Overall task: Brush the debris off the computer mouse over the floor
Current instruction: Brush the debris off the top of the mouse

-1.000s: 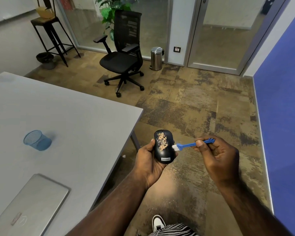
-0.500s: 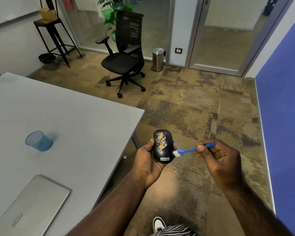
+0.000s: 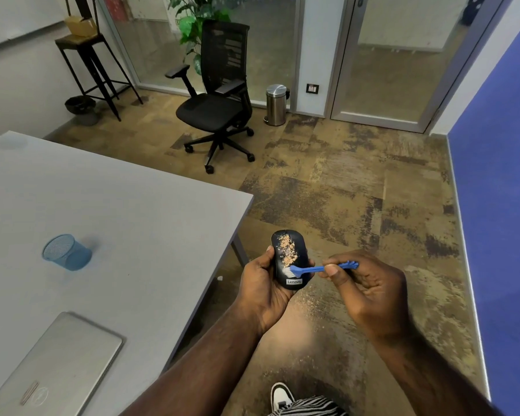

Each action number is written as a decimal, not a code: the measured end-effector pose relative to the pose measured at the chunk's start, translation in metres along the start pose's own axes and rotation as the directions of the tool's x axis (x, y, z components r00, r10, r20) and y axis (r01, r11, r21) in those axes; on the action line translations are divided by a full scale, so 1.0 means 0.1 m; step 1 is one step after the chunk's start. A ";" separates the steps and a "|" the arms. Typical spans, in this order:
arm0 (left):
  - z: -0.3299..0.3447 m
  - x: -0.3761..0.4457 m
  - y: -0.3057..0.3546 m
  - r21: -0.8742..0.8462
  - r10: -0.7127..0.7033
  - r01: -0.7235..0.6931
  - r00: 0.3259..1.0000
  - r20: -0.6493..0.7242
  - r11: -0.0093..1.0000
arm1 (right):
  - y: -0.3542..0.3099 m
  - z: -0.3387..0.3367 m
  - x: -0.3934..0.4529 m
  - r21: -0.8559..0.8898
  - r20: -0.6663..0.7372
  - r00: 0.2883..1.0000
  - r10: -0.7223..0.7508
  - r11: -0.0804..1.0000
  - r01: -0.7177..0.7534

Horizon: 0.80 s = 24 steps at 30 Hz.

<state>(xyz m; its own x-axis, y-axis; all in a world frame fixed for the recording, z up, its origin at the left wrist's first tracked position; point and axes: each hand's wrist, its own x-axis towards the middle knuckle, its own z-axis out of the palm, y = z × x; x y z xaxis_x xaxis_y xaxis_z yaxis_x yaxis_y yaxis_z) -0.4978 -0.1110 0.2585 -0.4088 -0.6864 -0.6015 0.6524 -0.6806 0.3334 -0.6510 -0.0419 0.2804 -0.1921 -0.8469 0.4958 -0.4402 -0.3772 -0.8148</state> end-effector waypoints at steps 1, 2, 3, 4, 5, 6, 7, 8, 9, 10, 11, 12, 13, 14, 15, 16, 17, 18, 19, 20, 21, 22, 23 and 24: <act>0.00 0.00 -0.01 0.015 0.001 -0.001 1.000 0.005 1.000 | -0.01 0.02 -0.01 -0.041 0.008 1.000 -0.017 0.999 0.017; 0.00 0.01 -0.01 0.029 0.000 0.000 1.000 0.009 1.000 | -0.01 0.04 -0.02 -0.079 0.015 1.000 -0.027 0.997 0.028; 0.00 0.01 -0.02 0.040 0.000 0.000 1.000 0.007 0.999 | -0.02 0.05 -0.02 -0.111 0.017 0.999 -0.033 0.993 0.035; 0.01 0.00 -0.02 0.045 0.000 0.000 1.000 0.005 0.999 | -0.02 0.06 -0.02 -0.137 0.013 0.999 -0.040 0.990 0.041; 0.01 0.00 -0.02 0.045 0.003 -0.003 1.000 0.003 0.999 | -0.02 0.06 -0.02 -0.158 0.004 0.999 -0.044 0.986 0.044; 0.01 0.00 -0.01 0.045 0.007 -0.007 1.000 0.003 0.999 | -0.01 0.07 -0.01 -0.174 -0.012 0.999 -0.046 0.984 0.043; 0.02 0.01 -0.01 0.047 0.012 -0.012 1.000 0.004 0.999 | -0.02 0.07 0.00 -0.185 -0.032 0.999 -0.044 0.982 0.037; 0.02 0.01 -0.01 0.050 0.016 -0.016 1.000 0.005 0.999 | -0.02 0.07 0.01 -0.190 -0.053 0.998 -0.040 0.981 0.029; 0.02 0.01 -0.01 0.052 0.020 -0.020 1.000 0.009 0.998 | -0.03 0.06 0.03 -0.192 -0.072 0.997 -0.034 0.981 0.020; 0.02 0.00 -0.01 0.054 0.022 -0.023 1.000 0.011 0.998 | -0.03 0.06 0.05 -0.193 -0.088 0.996 -0.029 0.981 0.012; 0.02 0.00 -0.01 0.058 0.023 -0.024 1.000 0.013 0.998 | -0.03 0.04 0.07 -0.196 -0.102 0.994 -0.024 0.981 0.003; 0.02 -0.01 -0.01 0.061 0.020 -0.021 1.000 0.016 0.998 | -0.01 0.03 0.09 -0.200 -0.119 0.993 -0.017 0.980 -0.007; 0.02 -0.02 -0.02 0.063 0.016 -0.017 1.000 0.024 0.998 | 0.00 0.02 0.11 -0.203 -0.135 0.991 -0.010 0.979 -0.017; 0.02 -0.02 -0.02 0.065 0.011 -0.013 0.999 0.034 0.998 | 0.03 0.01 0.13 -0.208 -0.150 0.989 -0.006 0.978 -0.025; 0.02 -0.02 -0.02 0.064 0.009 -0.011 0.999 0.040 0.998 | 0.06 0.00 0.15 -0.216 -0.161 0.987 -0.005 0.976 -0.030; 0.02 -0.02 -0.02 0.063 0.008 -0.011 0.999 0.045 0.998 | 0.09 0.00 0.16 -0.229 -0.169 0.986 -0.004 0.973 -0.035; 0.02 -0.02 -0.02 0.061 0.008 -0.011 0.999 0.049 0.998 | 0.14 -0.01 0.18 -0.245 -0.174 0.985 -0.004 0.969 -0.040; 0.02 -0.02 -0.02 0.062 0.007 -0.010 0.999 0.053 0.998 | 0.17 -0.01 0.20 -0.262 -0.175 0.985 -0.001 0.964 -0.045; 0.02 -0.02 -0.02 0.060 0.003 -0.007 0.998 0.059 0.998 | 0.21 -0.01 0.21 -0.279 -0.176 0.984 0.007 0.959 -0.057; 0.02 -0.02 -0.02 0.059 -0.003 -0.001 0.998 0.064 0.998 | 0.23 -0.01 0.23 -0.292 -0.180 0.984 0.019 0.954 -0.072; 0.02 -0.03 -0.02 0.059 -0.007 0.004 0.998 0.064 0.998 | 0.25 -0.03 0.25 -0.295 -0.185 0.982 0.031 0.952 -0.085; 0.02 -0.03 -0.02 0.061 -0.009 0.005 0.998 0.063 0.998 | 0.26 -0.05 0.26 -0.278 -0.193 0.980 0.043 0.956 -0.096; 0.01 -0.04 -0.01 0.061 -0.008 0.005 0.998 0.062 0.998 | 0.24 -0.06 0.26 -0.242 -0.204 0.978 0.054 0.965 -0.104; 0.01 -0.04 -0.01 0.059 -0.006 0.002 0.998 0.059 0.998 | 0.22 -0.08 0.26 -0.189 -0.208 0.976 0.068 0.976 -0.108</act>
<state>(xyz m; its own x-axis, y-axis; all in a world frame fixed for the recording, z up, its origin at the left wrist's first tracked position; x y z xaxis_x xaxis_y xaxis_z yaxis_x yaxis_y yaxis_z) -0.4977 -0.1080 0.2614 -0.4495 -0.6965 -0.5593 0.6128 -0.6960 0.3742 -0.6725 -0.0690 0.2779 -0.3998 -0.7738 0.4912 -0.5744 -0.2061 -0.7922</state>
